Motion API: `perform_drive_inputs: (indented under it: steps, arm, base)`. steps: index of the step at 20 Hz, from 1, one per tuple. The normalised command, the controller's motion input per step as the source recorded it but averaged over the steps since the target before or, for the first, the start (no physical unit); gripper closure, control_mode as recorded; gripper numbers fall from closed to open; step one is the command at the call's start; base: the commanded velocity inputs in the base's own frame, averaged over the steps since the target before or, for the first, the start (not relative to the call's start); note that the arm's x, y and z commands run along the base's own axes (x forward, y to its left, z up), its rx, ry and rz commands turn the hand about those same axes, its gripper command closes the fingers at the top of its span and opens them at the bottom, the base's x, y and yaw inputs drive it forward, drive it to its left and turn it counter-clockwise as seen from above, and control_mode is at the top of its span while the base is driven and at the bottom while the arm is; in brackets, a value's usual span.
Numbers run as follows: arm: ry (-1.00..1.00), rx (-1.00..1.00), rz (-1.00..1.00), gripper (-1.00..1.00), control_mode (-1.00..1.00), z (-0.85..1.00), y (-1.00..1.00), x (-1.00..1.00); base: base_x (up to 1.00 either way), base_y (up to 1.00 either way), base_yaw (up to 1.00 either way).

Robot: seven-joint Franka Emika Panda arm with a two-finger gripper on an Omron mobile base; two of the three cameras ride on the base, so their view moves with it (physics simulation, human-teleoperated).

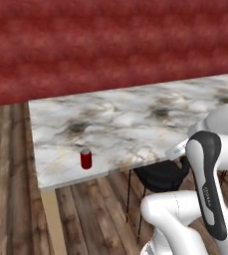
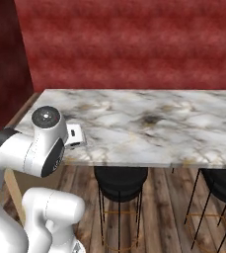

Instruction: Four empty soda cans are scattered around the kitchen. Gather all the cans and cluster them next to the stove for recycling.

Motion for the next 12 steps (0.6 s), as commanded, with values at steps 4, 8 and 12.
perform_drive_inputs:
  steps: [4,8,12]
  arm:
    - [0.0,0.0,0.0,-1.0,1.0,0.0,0.0,0.0]
    - [0.0,0.0,0.0,-1.0,1.0,0.0,0.0,0.0]
    - [0.0,0.0,0.0,-1.0,1.0,0.0,0.0,0.0]
  base:
    - [0.09,0.3,0.16]
    - [0.13,0.31,0.15]
    - [0.2,0.27,0.15]
